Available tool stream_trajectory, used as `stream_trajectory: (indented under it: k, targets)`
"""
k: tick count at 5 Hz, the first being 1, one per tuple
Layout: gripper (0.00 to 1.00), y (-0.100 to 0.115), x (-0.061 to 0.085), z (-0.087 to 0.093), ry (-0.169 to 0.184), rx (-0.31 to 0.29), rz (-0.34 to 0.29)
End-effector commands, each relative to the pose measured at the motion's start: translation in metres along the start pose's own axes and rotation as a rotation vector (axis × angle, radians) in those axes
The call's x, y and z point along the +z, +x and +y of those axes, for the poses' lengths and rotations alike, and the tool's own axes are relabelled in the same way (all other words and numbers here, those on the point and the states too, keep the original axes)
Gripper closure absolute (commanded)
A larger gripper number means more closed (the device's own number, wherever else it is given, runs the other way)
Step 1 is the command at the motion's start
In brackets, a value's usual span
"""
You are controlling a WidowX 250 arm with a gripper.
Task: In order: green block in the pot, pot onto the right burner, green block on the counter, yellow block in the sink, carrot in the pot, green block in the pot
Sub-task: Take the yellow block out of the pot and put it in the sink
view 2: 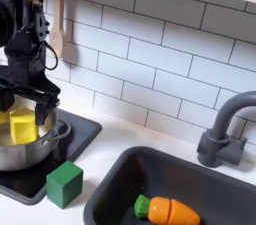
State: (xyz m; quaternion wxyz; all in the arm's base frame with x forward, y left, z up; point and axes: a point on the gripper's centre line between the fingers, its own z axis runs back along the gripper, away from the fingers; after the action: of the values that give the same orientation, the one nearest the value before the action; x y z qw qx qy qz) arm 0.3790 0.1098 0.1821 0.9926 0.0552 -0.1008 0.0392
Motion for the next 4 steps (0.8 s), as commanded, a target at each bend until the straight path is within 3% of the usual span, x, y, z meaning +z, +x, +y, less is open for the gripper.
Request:
stream_trajectory:
  k: [1, 4]
  targets:
    - [0.0, 0.0004, -0.0068, 0.0032, 0.017, 0.005, 0.014]
    - [0.0, -0.0025, -0.014, 0.0007, 0.015, 0.016, 0.034]
